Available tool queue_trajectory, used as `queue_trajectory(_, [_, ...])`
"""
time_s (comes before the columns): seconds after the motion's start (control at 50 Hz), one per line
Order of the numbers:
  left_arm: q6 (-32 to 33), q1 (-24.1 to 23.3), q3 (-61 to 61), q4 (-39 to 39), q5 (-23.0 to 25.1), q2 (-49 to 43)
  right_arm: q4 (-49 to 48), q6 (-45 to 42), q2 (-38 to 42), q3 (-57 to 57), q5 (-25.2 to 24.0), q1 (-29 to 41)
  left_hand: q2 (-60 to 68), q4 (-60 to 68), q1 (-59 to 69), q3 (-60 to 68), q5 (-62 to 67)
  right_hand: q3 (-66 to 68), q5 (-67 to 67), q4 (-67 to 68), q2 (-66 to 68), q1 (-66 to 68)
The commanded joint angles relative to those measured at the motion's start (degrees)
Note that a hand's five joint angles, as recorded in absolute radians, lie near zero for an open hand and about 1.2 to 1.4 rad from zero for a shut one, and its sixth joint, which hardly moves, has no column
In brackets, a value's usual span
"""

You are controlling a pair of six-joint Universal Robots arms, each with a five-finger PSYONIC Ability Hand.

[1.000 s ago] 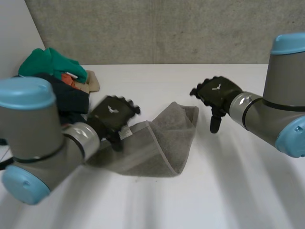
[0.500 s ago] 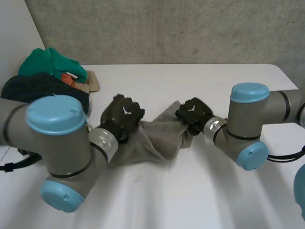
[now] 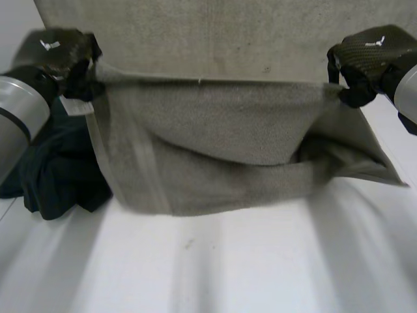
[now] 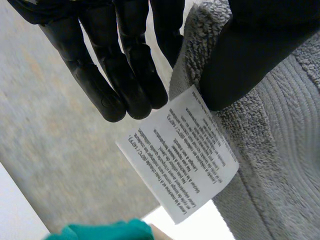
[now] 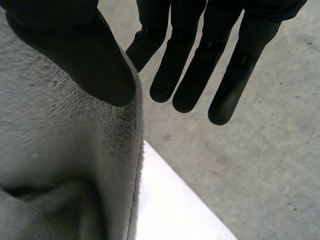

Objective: Fold the laundry.

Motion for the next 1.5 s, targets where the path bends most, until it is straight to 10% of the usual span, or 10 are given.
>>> queue_trajectory(0.02, [2.6,-0.17,4.12,0.06,-0.68,-14.16,3.48,-2.12,4.14,-0.31,0.12,0.35,11.66,11.54,14.47,12.02,12.88,12.34,11.6,11.89,12.75,15.31])
queue_trajectory(0.36, [4.9,-4.39,40.61,22.82,-4.9,-28.36,-34.93,-3.27,16.74,-18.43,6.89,-0.27,11.66,11.54,14.47,12.02,12.88,12.34,11.6,11.89,12.75,15.31])
queue_trajectory(0.72, [-2.84,-0.26,-5.43,32.84,0.19,-7.52,-31.42,1.39,5.3,11.98,-5.41,-1.41,11.66,11.54,14.47,12.02,12.88,10.65,9.91,10.2,11.06,13.62])
queue_trajectory(0.82, [-3.89,0.36,-11.33,33.63,3.27,-4.8,-27.38,3.84,8.9,13.31,-4.1,-0.44,11.66,11.54,14.47,12.02,12.88,-39.77,-40.51,-40.22,-39.36,-36.8])
queue_trajectory(1.5, [-16.64,-4.74,-11.86,22.48,11.45,28.16,-6.1,43.65,51.44,-35.83,3.64,16.87,11.66,11.54,14.47,12.02,12.88,-46.22,-46.97,-46.67,-45.82,-43.25])
